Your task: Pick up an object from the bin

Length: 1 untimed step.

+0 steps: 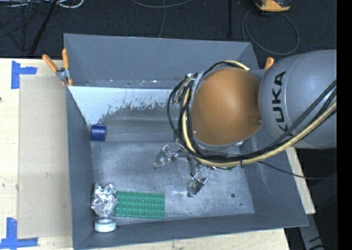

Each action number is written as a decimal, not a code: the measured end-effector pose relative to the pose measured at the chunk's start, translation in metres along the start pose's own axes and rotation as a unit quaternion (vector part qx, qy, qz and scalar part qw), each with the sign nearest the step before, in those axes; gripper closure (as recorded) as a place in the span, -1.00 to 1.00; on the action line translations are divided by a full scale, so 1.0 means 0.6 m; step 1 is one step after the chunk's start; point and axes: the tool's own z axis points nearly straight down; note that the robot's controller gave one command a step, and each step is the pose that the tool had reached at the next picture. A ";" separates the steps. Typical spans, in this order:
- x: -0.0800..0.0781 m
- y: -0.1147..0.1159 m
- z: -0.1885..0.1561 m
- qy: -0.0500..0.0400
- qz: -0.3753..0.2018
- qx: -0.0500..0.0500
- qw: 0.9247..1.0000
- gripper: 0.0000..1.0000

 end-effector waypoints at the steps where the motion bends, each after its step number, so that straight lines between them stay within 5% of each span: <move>1: -0.003 0.073 0.190 -0.008 0.034 0.004 0.999 -1.00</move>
Offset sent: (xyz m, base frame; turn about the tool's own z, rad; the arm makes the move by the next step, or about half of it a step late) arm -0.0362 0.0313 -0.1188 0.0665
